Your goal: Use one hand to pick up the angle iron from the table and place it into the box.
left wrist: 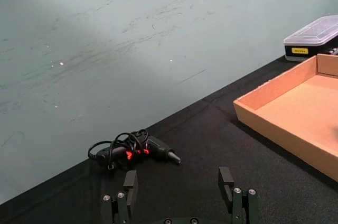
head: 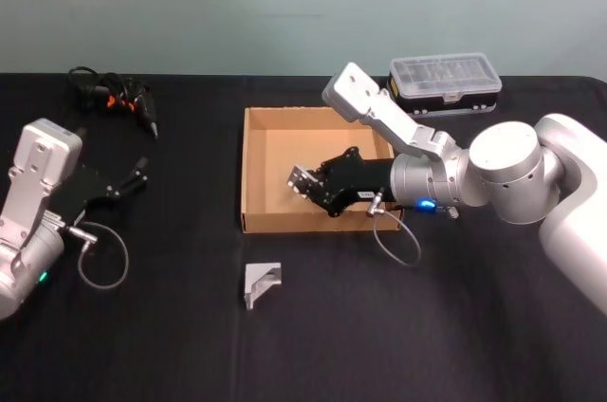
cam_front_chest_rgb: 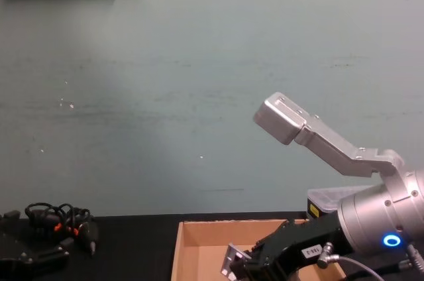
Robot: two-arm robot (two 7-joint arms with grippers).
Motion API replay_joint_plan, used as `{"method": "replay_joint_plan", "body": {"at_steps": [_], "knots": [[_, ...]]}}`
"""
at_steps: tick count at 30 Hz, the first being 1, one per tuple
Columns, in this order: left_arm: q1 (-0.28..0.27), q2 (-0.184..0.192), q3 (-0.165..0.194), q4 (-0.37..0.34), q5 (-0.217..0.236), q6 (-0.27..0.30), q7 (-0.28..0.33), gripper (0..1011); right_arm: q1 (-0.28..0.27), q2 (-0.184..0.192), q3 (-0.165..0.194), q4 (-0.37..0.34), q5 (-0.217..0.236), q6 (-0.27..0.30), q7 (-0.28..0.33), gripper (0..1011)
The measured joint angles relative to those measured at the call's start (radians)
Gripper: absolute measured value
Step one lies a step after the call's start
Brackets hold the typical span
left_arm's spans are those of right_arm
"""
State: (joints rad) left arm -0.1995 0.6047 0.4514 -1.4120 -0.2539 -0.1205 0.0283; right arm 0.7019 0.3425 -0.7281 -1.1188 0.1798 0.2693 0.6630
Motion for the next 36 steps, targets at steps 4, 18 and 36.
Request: {"method": "replay_joint_plan", "body": {"at_steps": [4, 18, 36], "knots": [[0.0, 0.0, 0.0, 0.0, 0.0, 0.0, 0.0, 1000, 0.001, -0.005, 0.005, 0.015, -0.007, -0.001, -0.001, 121], [0.0, 0.0, 0.0, 0.0, 0.0, 0.0, 0.0, 1000, -0.007, -0.006, 0.032, 0.026, -0.015, 0.008, -0.005, 234], [0.0, 0.0, 0.0, 0.0, 0.0, 0.0, 0.0, 1000, -0.034, 0.01, 0.078, -0.026, 0.007, -0.008, -0.01, 784]]}}
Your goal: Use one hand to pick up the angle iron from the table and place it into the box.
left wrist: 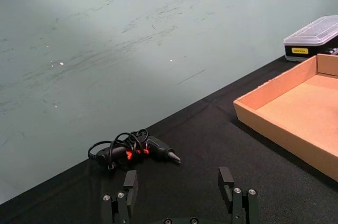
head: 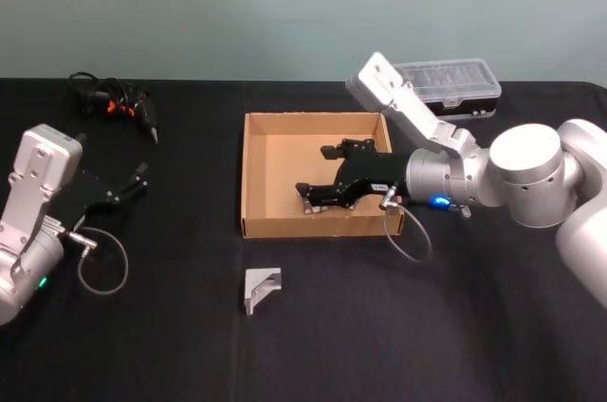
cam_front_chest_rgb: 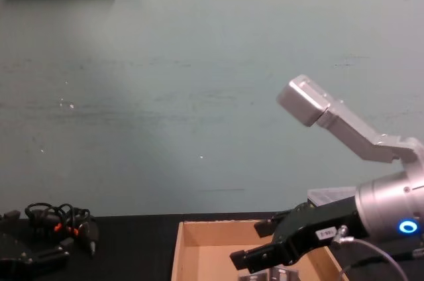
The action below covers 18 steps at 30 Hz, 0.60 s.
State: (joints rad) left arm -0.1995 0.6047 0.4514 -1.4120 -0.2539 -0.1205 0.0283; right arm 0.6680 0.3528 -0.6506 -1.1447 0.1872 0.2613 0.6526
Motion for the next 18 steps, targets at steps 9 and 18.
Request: {"method": "replay_joint_plan", "body": {"at_steps": [9, 18], "knots": [[0.0, 0.0, 0.0, 0.0, 0.0, 0.0, 0.0, 1000, -0.051, 0.07, 0.036, -0.117, 0.037, -0.013, 0.006, 1003], [0.0, 0.0, 0.0, 0.0, 0.0, 0.0, 0.0, 1000, -0.107, 0.18, 0.051, -0.254, 0.084, -0.046, 0.065, 1002]]}}
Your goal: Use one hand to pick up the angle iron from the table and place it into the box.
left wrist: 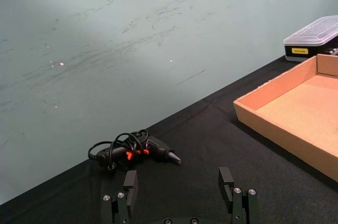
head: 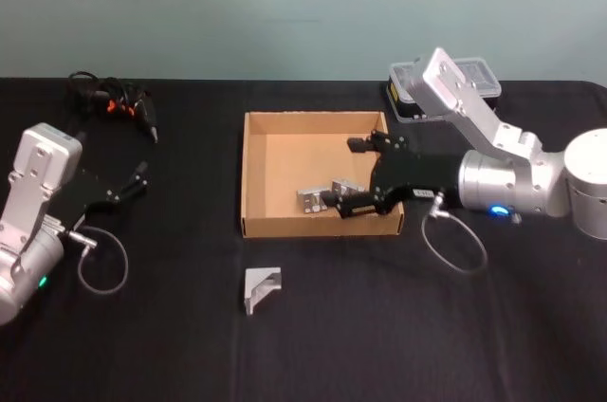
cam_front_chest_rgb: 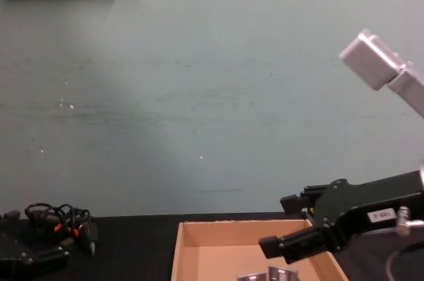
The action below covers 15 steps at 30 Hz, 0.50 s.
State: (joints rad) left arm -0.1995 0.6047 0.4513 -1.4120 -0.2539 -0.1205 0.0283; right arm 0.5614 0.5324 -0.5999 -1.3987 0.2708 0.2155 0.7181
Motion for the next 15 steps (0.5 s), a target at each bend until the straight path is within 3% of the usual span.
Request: {"method": "replay_joint_plan", "body": {"at_steps": [6, 15], "knots": [[0.0, 0.0, 0.0, 0.0, 0.0, 0.0, 0.0, 1000, -0.008, 0.056, -0.033, -0.05, 0.018, -0.033, 0.073, 1002], [0.0, 0.0, 0.0, 0.0, 0.0, 0.0, 0.0, 1000, 0.014, 0.085, -0.104, -0.068, 0.009, -0.07, 0.154, 1003]]}}
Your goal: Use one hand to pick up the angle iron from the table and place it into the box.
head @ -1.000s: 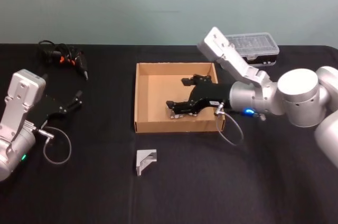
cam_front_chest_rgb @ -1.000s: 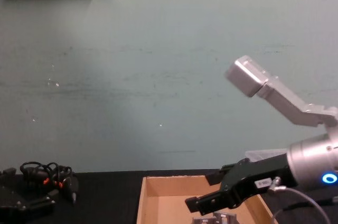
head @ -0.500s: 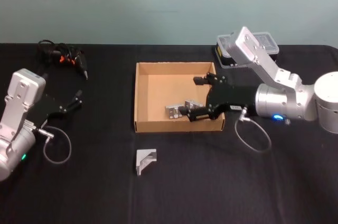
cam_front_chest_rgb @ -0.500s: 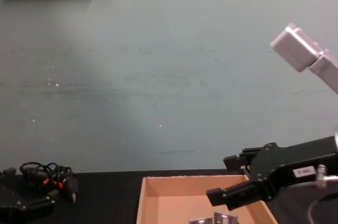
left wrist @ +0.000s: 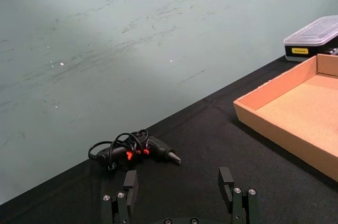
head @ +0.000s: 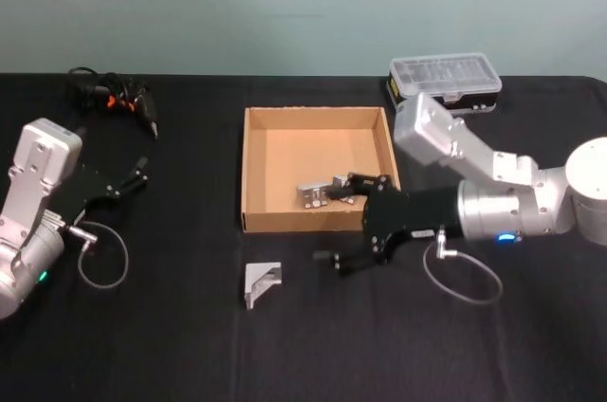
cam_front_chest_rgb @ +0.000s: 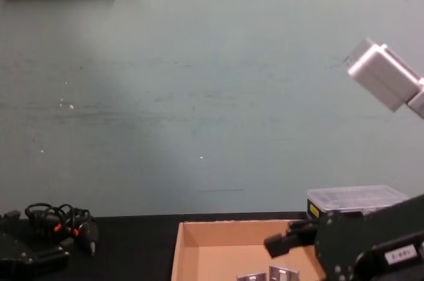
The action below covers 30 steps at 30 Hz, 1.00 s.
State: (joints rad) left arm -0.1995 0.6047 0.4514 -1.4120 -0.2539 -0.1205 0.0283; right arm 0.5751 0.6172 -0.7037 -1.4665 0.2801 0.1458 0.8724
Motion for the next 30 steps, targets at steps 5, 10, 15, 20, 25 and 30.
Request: {"method": "replay_joint_plan", "body": {"at_steps": [5, 10, 15, 20, 25, 30], "knots": [[0.0, 0.0, 0.0, 0.0, 0.0, 0.0, 0.0, 1000, 0.016, -0.002, -0.05, 0.014, -0.02, -0.012, 0.026, 1002], [0.0, 0.0, 0.0, 0.0, 0.0, 0.0, 0.0, 1000, 0.029, -0.02, -0.088, 0.042, -0.038, -0.015, 0.032, 1003], [0.0, 0.0, 0.0, 0.0, 0.0, 0.0, 0.0, 1000, 0.044, -0.048, -0.117, 0.082, -0.048, -0.017, 0.033, 1002], [0.0, 0.0, 0.0, 0.0, 0.0, 0.0, 0.0, 1000, 0.06, -0.073, -0.137, 0.114, -0.054, -0.019, 0.035, 1002], [0.0, 0.0, 0.0, 0.0, 0.0, 0.0, 0.0, 1000, 0.078, -0.1, -0.155, 0.154, -0.061, -0.027, 0.041, 1003], [0.0, 0.0, 0.0, 0.0, 0.0, 0.0, 0.0, 1000, 0.091, -0.124, -0.167, 0.193, -0.064, -0.036, 0.046, 1003]]}}
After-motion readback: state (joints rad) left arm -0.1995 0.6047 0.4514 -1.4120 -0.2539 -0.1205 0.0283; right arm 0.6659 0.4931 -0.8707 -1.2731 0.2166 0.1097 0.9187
